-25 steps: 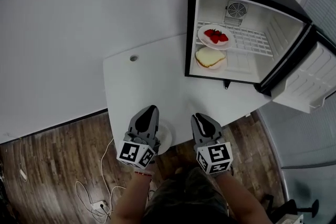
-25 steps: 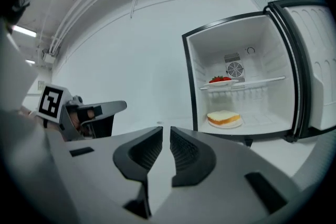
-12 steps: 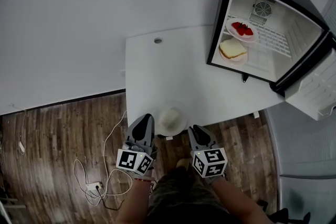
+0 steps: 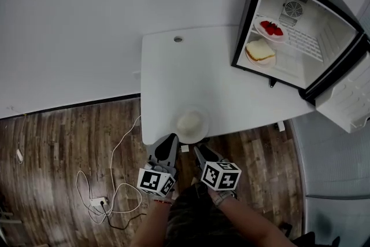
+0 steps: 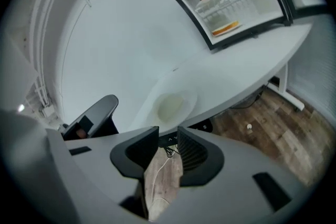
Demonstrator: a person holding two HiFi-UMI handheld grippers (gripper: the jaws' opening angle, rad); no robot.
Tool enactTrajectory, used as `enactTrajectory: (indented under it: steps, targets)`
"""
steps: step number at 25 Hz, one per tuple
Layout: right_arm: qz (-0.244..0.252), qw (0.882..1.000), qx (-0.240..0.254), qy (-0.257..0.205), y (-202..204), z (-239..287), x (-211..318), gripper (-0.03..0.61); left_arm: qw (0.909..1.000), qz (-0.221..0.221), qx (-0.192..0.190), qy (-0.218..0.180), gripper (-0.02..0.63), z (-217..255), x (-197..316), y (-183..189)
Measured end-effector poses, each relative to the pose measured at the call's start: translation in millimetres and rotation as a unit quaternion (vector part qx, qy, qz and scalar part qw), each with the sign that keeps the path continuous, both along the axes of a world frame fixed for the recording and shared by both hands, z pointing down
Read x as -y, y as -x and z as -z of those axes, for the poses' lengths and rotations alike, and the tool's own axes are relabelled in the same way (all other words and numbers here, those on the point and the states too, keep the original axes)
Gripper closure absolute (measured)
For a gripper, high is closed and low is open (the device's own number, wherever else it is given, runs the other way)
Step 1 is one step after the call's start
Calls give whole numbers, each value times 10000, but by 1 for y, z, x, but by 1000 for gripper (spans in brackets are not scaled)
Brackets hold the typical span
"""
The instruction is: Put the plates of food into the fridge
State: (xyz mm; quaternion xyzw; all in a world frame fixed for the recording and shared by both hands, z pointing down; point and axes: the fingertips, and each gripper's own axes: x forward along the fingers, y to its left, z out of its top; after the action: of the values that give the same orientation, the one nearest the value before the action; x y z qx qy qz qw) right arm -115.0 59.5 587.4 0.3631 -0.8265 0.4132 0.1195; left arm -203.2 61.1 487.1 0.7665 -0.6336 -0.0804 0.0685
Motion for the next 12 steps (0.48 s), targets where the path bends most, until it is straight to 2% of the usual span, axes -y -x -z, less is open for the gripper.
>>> enactTrajectory:
  steps: [5,9,12]
  targets:
    - [-686,9905,787,892,5,-11,8,476,9999,139,-64,39,598,-13,-6,7]
    - [-1017,9772,1305,1330,12,-12,17,476,9998,191,-74,6,598,-20,-9,11]
    - [-1171,9696,1519,1522,18,-14,21,476,9999,147,-55,57,598,-26,-9,8]
